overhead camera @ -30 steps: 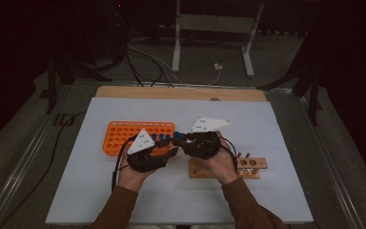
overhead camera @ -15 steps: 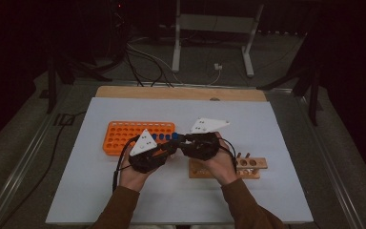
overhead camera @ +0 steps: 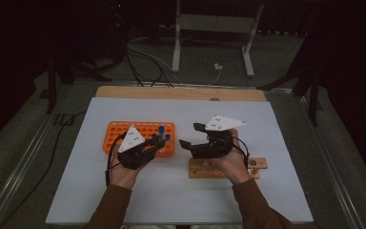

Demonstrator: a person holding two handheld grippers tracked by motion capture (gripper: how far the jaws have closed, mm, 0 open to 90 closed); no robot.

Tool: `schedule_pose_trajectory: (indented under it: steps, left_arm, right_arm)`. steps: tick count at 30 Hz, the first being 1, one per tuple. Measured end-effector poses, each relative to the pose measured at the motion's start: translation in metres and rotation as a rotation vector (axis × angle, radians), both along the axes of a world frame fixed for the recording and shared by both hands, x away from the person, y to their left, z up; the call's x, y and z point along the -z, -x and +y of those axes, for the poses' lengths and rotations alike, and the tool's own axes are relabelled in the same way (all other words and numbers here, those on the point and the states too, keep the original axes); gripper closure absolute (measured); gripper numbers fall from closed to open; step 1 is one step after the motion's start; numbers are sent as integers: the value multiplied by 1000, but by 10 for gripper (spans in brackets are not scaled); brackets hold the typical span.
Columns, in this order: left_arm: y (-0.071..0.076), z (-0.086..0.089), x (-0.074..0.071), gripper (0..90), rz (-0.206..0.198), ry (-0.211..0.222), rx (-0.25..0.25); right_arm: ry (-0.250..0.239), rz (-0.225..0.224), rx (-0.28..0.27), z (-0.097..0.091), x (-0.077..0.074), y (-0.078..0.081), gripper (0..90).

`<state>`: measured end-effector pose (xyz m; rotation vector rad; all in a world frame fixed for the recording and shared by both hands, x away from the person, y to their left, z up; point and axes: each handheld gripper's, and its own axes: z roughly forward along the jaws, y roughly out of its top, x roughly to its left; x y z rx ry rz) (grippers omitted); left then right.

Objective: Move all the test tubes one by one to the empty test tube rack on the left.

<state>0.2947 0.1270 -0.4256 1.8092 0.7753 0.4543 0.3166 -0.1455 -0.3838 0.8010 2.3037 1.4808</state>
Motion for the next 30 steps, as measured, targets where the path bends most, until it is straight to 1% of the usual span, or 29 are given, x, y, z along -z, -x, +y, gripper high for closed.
schedule_pose_trajectory:
  steps: [4,5,9,16,19,22,30]
  left_arm:
    - [-1,6,0,783,-3,2,-16]
    - [-1,7,-1,783,-3,2,-19]
    - [-1,11,-1,783,-3,7,-33]
    - [-2,17,-1,783,-5,15,-55]
    - [-3,21,-1,783,-5,17,-68]
    - [-3,24,0,783,-4,19,-79]
    - [-6,31,1,783,-3,15,-112]
  right_arm:
    - [-10,0,28,-10,2,-1,133]
    - [-10,0,35,-12,2,-1,108]
    - [-13,6,48,-19,5,-2,42]
    - [-16,13,73,-30,11,-3,14]
    - [-24,14,85,-35,13,-3,6]
    - [-35,18,96,-41,15,-2,4]
    - [-40,13,121,-54,19,1,4]
